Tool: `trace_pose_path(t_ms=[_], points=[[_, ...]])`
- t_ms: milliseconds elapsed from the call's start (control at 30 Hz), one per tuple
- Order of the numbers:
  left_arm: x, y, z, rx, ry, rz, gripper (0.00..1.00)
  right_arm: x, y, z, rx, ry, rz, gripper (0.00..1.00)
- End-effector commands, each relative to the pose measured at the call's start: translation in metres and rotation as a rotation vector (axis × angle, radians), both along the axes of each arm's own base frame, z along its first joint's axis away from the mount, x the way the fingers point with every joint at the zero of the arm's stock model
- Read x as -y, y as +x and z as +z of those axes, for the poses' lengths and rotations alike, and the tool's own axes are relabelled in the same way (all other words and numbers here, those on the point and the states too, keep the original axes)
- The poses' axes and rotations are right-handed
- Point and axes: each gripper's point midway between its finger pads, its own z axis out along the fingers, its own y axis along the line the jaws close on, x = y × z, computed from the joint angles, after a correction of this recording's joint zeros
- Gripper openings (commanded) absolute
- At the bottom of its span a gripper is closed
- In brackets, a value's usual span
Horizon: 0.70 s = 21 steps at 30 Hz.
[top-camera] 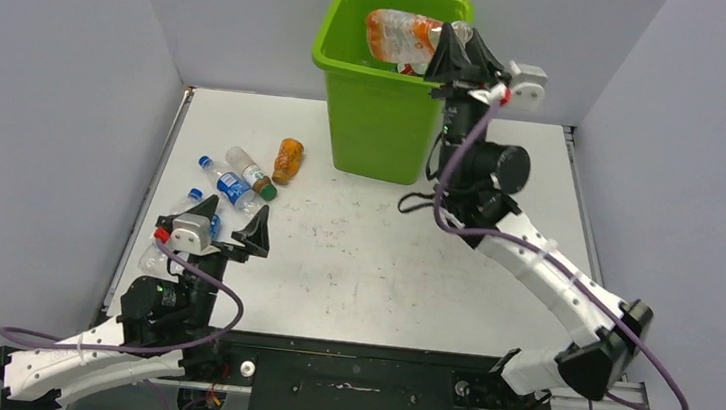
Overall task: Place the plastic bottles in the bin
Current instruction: Place the plastic bottle in the trash bin.
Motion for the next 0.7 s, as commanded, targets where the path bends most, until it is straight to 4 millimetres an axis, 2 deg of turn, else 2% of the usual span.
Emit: trace_pose_path(t_ms=[0, 100, 167, 367, 667], points=[[0.001, 0.001, 0.001, -0.005, -0.011, 0.002, 0.96, 0.035, 0.048, 0.011, -0.047, 0.059, -0.250, 0.05], [0.006, 0.003, -0.002, -0.017, 0.011, -0.001, 0.96, 0.035, 0.086, -0.002, -0.130, 0.040, -0.331, 0.05], [0.009, 0.004, -0.003, -0.023, 0.025, -0.003, 0.96, 0.031, 0.111, -0.020, -0.194, 0.008, -0.372, 0.05], [0.011, 0.005, -0.003, -0.030, 0.041, -0.003, 0.96, 0.022, 0.150, -0.047, -0.309, -0.079, -0.413, 0.05], [0.010, 0.005, -0.002, -0.027, 0.032, -0.004, 0.96, 0.009, 0.203, -0.084, -0.474, -0.164, -0.072, 0.05]])
